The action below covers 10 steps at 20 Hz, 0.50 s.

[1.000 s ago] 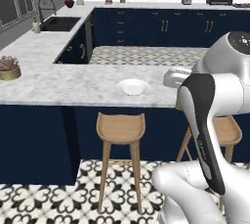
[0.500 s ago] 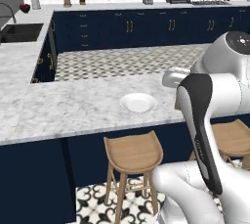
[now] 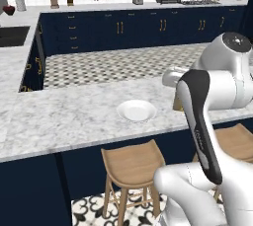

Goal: Start the toaster. Once the lever pops up, take the bread to the plate on the dining counter.

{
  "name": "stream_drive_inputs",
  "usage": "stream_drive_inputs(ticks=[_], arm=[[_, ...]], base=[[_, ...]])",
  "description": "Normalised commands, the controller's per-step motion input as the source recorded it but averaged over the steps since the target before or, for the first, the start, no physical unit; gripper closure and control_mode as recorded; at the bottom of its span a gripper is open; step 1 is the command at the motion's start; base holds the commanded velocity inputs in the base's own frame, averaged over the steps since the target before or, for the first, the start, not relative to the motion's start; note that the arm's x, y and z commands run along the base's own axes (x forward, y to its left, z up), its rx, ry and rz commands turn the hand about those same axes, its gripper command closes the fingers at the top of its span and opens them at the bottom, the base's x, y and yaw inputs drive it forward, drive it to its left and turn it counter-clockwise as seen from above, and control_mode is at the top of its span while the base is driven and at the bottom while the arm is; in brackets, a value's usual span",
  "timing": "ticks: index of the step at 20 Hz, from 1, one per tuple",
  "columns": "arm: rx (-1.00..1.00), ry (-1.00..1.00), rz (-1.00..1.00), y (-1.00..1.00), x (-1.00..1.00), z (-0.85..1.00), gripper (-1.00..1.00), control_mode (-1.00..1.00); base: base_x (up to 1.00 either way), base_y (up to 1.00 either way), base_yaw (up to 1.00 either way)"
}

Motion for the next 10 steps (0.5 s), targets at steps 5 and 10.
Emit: stream_drive_inputs(ticks=[5,10], arm=[[0.18,-0.05,0.42,-0.10,0.65,-0.62,1.00,-1.00],[0.12,-0.03,0.46,-0.01,0.99,-0.65,1.00,-1.00]], base=[[0.00,0.00,0.00],[0.00,0.00,0.00]])
